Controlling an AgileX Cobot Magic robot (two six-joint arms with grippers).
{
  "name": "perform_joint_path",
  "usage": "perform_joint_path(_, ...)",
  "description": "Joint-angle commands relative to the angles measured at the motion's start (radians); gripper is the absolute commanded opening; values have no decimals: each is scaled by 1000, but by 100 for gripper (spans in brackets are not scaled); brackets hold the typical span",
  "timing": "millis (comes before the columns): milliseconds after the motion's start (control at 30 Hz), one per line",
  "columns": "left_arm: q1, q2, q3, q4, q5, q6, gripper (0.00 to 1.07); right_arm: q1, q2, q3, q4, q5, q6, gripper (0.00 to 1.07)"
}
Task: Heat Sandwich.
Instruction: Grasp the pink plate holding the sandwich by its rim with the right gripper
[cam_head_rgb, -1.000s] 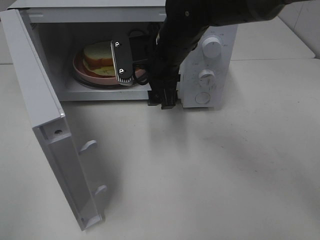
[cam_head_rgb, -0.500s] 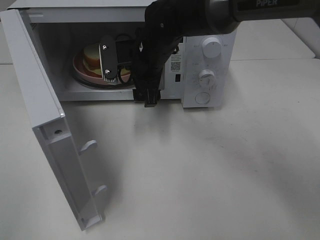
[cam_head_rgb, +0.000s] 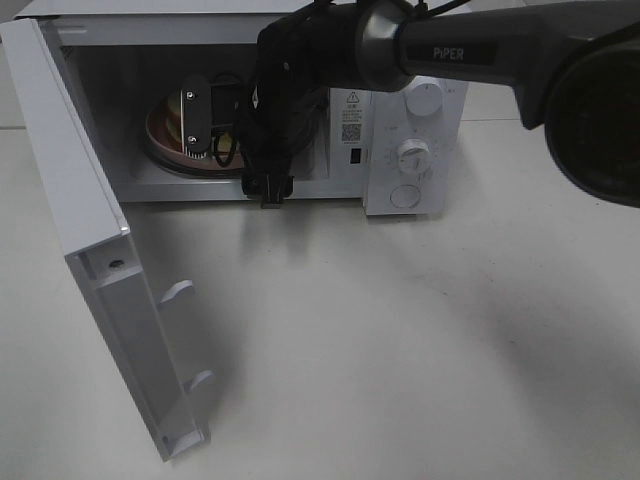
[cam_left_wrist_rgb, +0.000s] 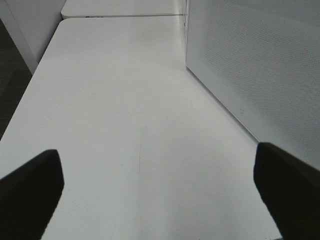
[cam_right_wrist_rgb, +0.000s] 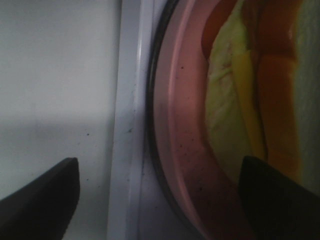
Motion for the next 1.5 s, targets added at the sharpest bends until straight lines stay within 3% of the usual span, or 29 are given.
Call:
perform_joint_path(33, 0, -21, 4, -5, -8, -1, 99, 4, 36, -64, 2, 21, 4, 82)
perform_joint_path(400, 0, -21, 4, -5, -8, -1, 99, 7, 71, -81, 7, 22, 5, 79)
perform_joint_path(533, 0, -21, 4, -5, -8, -1, 99, 16, 76, -81, 7, 21, 8, 72)
perform_joint_path(667, 0, -21, 4, -5, -8, -1, 99, 16, 78, -80, 8, 24, 45, 47)
perform_joint_path(700, 0, -21, 4, -5, -8, -1, 99, 16, 78, -80, 8, 24, 45, 47)
perform_joint_path(733, 0, -21, 4, -5, -8, -1, 99, 16, 78, -80, 8, 47, 53, 28)
perform_joint_path(800, 0, -21, 4, -5, -8, -1, 99, 16, 78, -80, 8, 83, 53, 7)
perform_joint_path(833, 0, -21, 4, -5, -8, -1, 99, 16, 78, -80, 8, 83, 53, 7)
perform_joint_path(867, 0, -21, 4, -5, -8, -1, 99, 16, 78, -79, 8, 95, 53, 0)
perform_joint_path(1500, 0, -21, 4, -5, -8, -1, 99, 16, 60, -26, 34, 118, 19, 0)
